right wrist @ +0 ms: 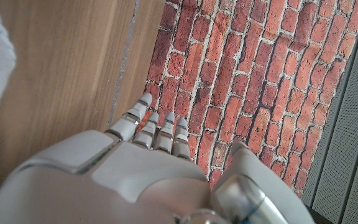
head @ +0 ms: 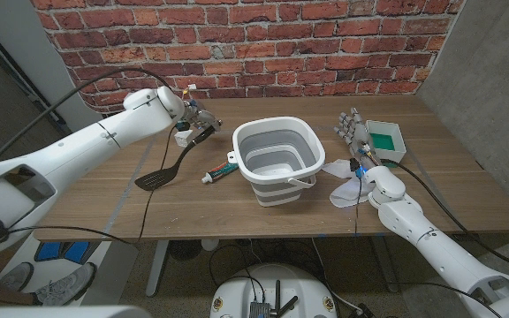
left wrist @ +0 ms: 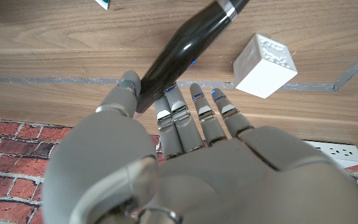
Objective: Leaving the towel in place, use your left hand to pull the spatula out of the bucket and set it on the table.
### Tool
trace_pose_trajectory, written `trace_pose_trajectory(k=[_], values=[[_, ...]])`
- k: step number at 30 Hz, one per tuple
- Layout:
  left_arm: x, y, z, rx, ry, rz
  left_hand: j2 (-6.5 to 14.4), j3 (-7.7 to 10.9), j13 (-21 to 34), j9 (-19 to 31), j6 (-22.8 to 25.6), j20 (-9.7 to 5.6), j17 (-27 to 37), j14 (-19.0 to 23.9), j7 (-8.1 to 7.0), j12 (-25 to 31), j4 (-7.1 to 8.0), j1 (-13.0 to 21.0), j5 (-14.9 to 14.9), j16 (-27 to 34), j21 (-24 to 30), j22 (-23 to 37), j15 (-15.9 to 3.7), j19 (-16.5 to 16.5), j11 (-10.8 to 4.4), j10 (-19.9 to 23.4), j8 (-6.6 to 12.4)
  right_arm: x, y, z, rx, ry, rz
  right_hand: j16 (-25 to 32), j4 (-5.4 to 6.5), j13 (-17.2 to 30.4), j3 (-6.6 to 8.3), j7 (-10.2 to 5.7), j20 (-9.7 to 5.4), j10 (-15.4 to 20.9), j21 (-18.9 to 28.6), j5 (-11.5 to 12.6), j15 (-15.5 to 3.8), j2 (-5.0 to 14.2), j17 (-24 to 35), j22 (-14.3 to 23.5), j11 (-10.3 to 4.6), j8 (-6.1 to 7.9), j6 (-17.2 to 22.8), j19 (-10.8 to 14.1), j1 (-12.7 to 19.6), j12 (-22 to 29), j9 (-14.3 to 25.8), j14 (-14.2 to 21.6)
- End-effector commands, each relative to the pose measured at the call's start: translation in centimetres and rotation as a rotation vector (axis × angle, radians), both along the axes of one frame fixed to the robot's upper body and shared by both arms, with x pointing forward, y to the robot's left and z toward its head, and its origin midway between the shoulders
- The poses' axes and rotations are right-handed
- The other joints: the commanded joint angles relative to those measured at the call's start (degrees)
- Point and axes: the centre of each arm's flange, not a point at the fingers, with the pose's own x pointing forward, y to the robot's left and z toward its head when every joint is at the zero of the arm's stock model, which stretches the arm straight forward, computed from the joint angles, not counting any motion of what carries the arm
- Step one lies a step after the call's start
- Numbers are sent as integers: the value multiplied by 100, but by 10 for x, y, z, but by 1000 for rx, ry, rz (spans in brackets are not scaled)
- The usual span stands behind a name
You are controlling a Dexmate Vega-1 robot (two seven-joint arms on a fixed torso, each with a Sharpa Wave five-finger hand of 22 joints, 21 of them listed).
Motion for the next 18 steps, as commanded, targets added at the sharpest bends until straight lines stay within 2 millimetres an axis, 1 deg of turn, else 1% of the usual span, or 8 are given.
trace_pose_trajectory(k=[1, 6, 8, 9, 12, 14, 17, 18], values=[[8, -13, -10, -7, -2, 12, 197, 153, 14, 5, 115, -33, 14, 5, -143, 20, 186, 70, 19, -48, -5, 20, -547, -10, -382, 318, 45, 0, 0, 0, 9, -2, -2, 49, -15, 14, 58, -10, -82, 48, 27, 6, -61, 165, 13, 10, 19, 23, 56, 13, -49, 42, 13, 7], [12, -18, -14, -11, 9, 20, 106, 87, 16, -2, -45, -18, 15, -49, -124, -18, 161, -3, 20, -54, -6, 21, -524, -27, -378, 162, -11, 1, 0, 0, 11, -1, 1, 52, -17, 14, 62, -8, -81, 40, 31, 6, -59, 166, 12, 10, 14, 25, 62, 26, -46, 38, 13, 16], [13, -20, -15, -10, 8, 24, 64, 52, 16, -11, -233, 65, 14, -125, -163, -72, 140, -32, 37, -56, -41, 23, -490, -183, -370, -177, -61, 1, 0, 0, 12, 0, 2, 53, -17, 14, 63, -13, -81, 42, 31, 5, -61, 166, 11, 10, 17, 26, 65, 29, -45, 39, 13, 19], [14, -21, -16, -8, 8, 25, 41, 35, 17, -19, -399, 97, 12, -193, -222, -86, 142, -53, 43, -57, -41, 24, -460, -254, -365, -337, -102, 2, 0, 0, 11, 1, 2, 55, -18, 14, 64, -16, -83, 40, 31, 5, -53, 167, 11, 10, 16, 24, 62, 28, -44, 38, 13, 25], [15, -22, -16, -7, 14, 21, 18, 5, 17, -30, -594, 138, 15, -355, -247, -90, 150, -95, 50, -57, -53, 21, -407, -415, -353, -573, -126, 2, -1, 0, 14, 2, -1, 55, -18, 15, 65, -15, -82, 49, 31, 4, -64, 166, 11, 10, 18, 24, 62, 31, -44, 41, 13, 26], [15, -24, -17, -1, 19, 15, -29, -34, 8, -53, -840, 211, 19, -521, -276, -99, 150, -145, 61, -56, -41, 20, -299, -526, -326, -958, -152, 2, -1, -1, 15, 2, -2, 56, -19, 15, 67, -9, -83, 50, 31, 3, -61, 165, 11, 10, 16, 27, 71, 32, -43, 42, 14, 29], [16, -25, -17, -7, 28, 7, -73, -68, 5, -66, -918, 211, 19, -574, -254, -81, 155, -187, 59, -55, -37, 19, -267, -547, -310, -1000, -155, 2, -1, -2, 18, 3, -4, 58, -20, 15, 69, -9, -83, 48, 32, 2, -55, 167, 10, 10, 16, 28, 74, 37, -42, 41, 14, 33], [16, -26, -17, -9, 26, 6, -88, -99, 3, -83, -1080, 270, 22, -646, -223, -90, 169, -235, 60, -49, -36, 20, -223, -597, -293, -1168, -175, 2, -2, -2, 18, 5, -4, 57, -20, 15, 70, -8, -83, 48, 31, 1, -64, 167, 10, 10, 17, 28, 74, 37, -42, 41, 14, 32]])
